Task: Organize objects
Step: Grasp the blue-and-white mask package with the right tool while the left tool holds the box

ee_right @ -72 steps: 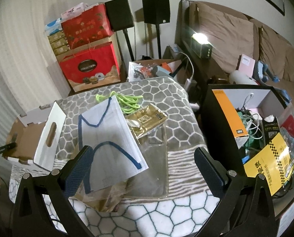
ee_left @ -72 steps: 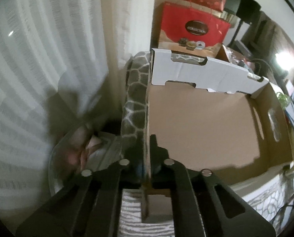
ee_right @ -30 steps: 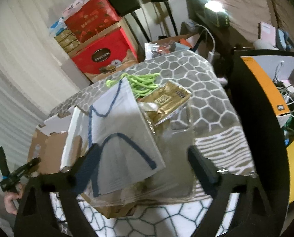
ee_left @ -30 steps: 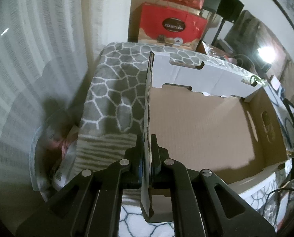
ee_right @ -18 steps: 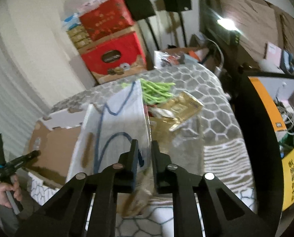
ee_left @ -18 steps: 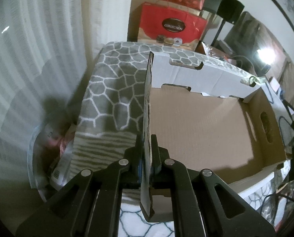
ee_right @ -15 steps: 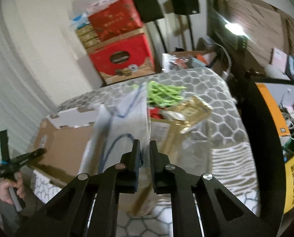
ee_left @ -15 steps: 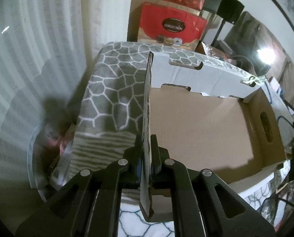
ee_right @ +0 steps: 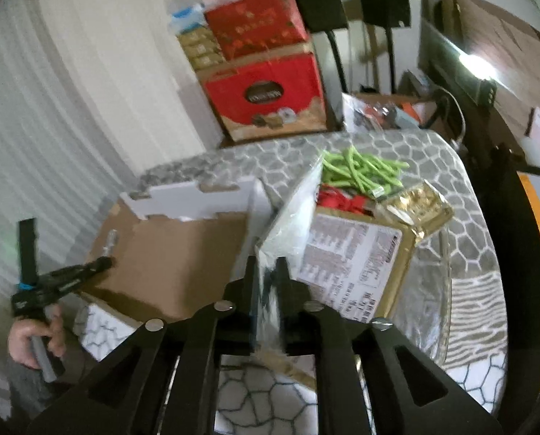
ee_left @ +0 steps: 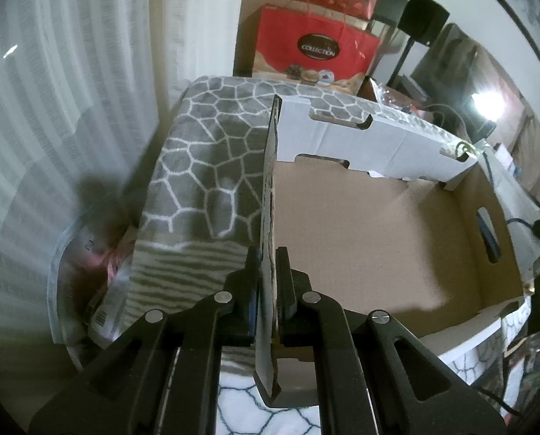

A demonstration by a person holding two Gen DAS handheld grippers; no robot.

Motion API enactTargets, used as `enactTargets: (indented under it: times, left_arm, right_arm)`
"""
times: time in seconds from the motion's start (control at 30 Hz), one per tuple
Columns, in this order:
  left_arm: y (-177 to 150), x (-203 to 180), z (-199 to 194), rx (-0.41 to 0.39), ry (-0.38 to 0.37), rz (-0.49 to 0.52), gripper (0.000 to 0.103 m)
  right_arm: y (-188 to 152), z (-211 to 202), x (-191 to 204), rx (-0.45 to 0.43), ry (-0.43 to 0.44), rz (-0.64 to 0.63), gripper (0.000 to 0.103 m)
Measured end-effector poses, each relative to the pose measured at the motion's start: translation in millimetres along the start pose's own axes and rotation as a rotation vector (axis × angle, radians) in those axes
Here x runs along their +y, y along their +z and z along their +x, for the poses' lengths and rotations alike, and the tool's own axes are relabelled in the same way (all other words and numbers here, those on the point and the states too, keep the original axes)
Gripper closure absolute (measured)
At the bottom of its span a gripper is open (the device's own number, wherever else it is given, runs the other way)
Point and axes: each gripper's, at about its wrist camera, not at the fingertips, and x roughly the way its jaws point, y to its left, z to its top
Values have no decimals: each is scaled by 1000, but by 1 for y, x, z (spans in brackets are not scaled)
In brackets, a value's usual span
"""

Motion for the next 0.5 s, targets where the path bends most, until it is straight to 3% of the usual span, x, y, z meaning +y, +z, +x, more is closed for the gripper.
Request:
enactTargets:
  times: [0.1,0.2,0.27,0.3,0.5]
  left_arm:
    - [0,-1,0,0,0,0,97]
    - [0,-1,0,0,-1,0,97]
    - [0,-1,0,-1,-2,-1,97]
    - [0,-1,0,-1,-3,-3,97]
    - [0,-1,0,-1,-2,-4,97]
  right_arm:
    - [-3,8,-14,17,-12,68,54]
    - [-6,10,-20,15,-39,78,52]
    - [-7,13,-22,20,-24,83,76]
    - [-8,16,-23,28,-7,86,96]
    - [-7,7,-8,-32,39,54,100]
